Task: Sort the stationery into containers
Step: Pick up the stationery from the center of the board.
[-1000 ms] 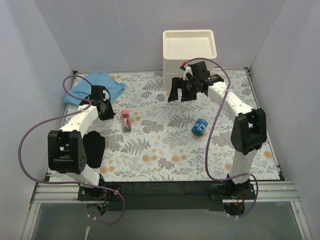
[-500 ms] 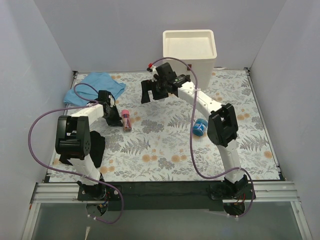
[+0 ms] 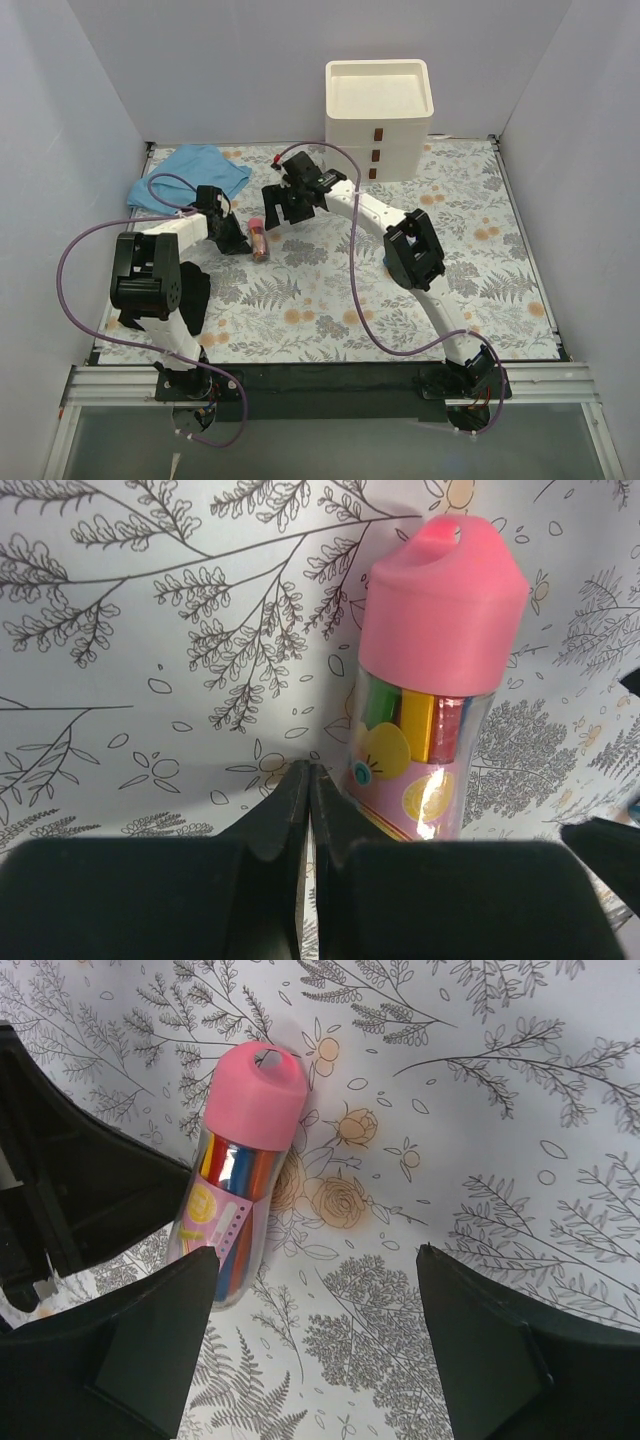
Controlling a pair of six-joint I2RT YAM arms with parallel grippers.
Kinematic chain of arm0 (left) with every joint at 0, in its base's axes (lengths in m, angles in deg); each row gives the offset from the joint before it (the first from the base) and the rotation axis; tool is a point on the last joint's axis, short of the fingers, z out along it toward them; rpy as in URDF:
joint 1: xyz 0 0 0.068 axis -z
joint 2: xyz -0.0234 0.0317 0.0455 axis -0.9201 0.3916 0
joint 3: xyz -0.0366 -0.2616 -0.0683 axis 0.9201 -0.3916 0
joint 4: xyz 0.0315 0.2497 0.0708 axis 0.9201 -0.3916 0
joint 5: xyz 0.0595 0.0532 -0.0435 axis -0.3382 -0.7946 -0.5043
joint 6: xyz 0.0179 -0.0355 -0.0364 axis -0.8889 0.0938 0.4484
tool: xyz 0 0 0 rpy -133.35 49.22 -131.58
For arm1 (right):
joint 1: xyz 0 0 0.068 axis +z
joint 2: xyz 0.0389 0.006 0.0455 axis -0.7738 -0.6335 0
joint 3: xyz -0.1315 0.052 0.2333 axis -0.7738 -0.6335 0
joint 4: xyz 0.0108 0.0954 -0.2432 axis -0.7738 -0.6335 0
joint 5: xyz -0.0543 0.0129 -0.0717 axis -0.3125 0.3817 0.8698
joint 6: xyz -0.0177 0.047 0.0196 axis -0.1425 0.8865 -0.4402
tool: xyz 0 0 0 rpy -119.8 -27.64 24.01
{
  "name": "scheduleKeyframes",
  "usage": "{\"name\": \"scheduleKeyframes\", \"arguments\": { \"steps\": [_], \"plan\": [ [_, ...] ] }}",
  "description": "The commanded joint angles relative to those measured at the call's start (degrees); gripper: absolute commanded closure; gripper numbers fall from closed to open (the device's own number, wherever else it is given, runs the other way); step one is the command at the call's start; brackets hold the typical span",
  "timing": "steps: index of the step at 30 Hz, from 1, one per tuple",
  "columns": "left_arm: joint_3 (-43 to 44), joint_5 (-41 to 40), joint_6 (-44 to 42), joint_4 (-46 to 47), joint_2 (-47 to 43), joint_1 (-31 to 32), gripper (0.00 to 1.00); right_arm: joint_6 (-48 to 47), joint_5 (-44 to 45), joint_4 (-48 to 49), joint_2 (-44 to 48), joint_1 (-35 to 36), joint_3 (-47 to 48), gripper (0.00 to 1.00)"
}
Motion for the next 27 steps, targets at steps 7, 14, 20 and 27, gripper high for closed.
{"name": "scheduleKeyframes", "arguments": {
  "steps": [7, 14, 20, 27],
  "plan": [
    [-4.6, 0.5, 6.4, -0.2, -7.6, -0.6, 1.0, 5.3, 4.9, 2.7, -4.7, 4.0, 8.6, 0.12],
    [-7.8, 0.7, 8.3, -0.7, -11.2, -1.2, 1.0, 6.8, 10.1, 3.9, -8.2, 6.9, 11.8, 0.13],
    [-7.9, 2.3, 8.6, -3.0, -14.1, -2.6, 1.0, 6.8, 17.2, 3.8, -10.3, 8.5, 12.6, 0.18],
    [-8.2, 2.7, 8.3, -4.5, -16.9, -4.2, 1.0, 2.8, 22.6, 4.4, -12.4, 10.8, 13.3, 0.27]
  ]
}}
